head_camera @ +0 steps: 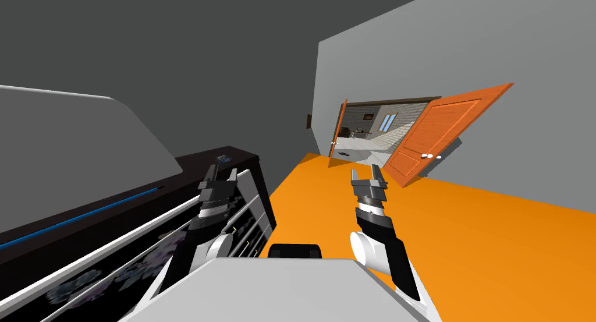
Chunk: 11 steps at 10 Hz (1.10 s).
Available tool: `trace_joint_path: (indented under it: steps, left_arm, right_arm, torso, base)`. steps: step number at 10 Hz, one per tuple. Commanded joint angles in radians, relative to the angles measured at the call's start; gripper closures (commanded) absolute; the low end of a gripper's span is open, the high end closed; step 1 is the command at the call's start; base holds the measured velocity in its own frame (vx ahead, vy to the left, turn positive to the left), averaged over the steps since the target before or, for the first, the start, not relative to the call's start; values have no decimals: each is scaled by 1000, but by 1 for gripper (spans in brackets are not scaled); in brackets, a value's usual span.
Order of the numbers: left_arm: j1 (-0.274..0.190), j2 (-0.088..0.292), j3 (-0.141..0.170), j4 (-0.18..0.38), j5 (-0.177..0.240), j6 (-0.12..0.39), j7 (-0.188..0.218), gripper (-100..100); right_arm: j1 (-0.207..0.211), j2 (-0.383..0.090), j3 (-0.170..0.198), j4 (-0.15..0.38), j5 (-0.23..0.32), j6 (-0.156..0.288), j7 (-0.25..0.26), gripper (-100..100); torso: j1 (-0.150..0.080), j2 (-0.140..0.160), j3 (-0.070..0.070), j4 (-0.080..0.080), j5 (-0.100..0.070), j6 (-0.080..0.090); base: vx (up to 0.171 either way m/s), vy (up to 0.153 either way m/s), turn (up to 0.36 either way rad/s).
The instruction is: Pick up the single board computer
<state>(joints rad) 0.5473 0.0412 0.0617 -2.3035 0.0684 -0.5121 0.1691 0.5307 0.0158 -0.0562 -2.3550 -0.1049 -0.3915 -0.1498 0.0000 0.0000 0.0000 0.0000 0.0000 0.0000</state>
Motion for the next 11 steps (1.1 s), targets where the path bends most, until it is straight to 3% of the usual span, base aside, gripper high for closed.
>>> trace_joint_path:
  steps: [1, 3, 4, 5, 6, 7, 8, 9, 10, 11]
  left_arm:
    - [2, 36, -18, 5, 4, -8, 3, -100]
    - [5, 100, -60, 16, 12, -27, 8, -100]
    - [5, 112, -60, 16, 12, -27, 8, -100]
    - [7, 153, -89, 24, 18, -41, 12, -100]
    - [7, 162, -89, 24, 18, -41, 12, -100]
    - [8, 202, -123, 33, 26, -57, 17, -100]
    - [8, 221, -123, 33, 26, -57, 17, -100]
    - [10, 258, -162, 43, 35, -76, 23, -100]
    - [10, 286, -162, 43, 35, -76, 23, -100]
    - [11, 316, -206, 55, 46, -97, 29, -100]
  right_arm:
    - [0, 0, 0, 0, 0, 0, 0, 0]
    - [0, 0, 0, 0, 0, 0, 0, 0]
    - [0, 0, 0, 0, 0, 0, 0, 0]
    - [0, 0, 0, 0, 0, 0, 0, 0]
    - [0, 0, 0, 0, 0, 0, 0, 0]
    - [0, 0, 0, 0, 0, 0, 0, 0]
    - [0, 0, 0, 0, 0, 0, 0, 0]
    - [0, 0, 0, 0, 0, 0, 0, 0]
    - [0, 0, 0, 0, 0, 0, 0, 0]
    - [0, 0, 0, 0, 0, 0, 0, 0]
  torso:
    - [0, 0, 0, 0, 0, 0]
    - [-4, -2, -1, 0, -1, 0]
    - [-6, -3, -1, -1, -1, 0]
    - [-5, -2, -1, -1, -1, 0]
    - [-5, -2, -1, -1, -1, 0]
    - [-4, -2, -1, 0, -1, 0]
    - [-5, -2, -1, 0, -1, 0]
    - [-4, -2, -1, 0, -1, 0]
    - [-4, -2, -1, 0, -1, 0]
    - [-4, -2, -1, 0, -1, 0]
  base:
    - [15, -29, 31]
    - [38, -88, 48]
    - [33, -79, 25]
    - [30, -78, 51]
    - [22, -59, 26]
    - [25, -72, 58]
    - [26, -66, 29]
    - [30, -65, 61]
    - [27, -66, 28]
    - [39, -91, 66]
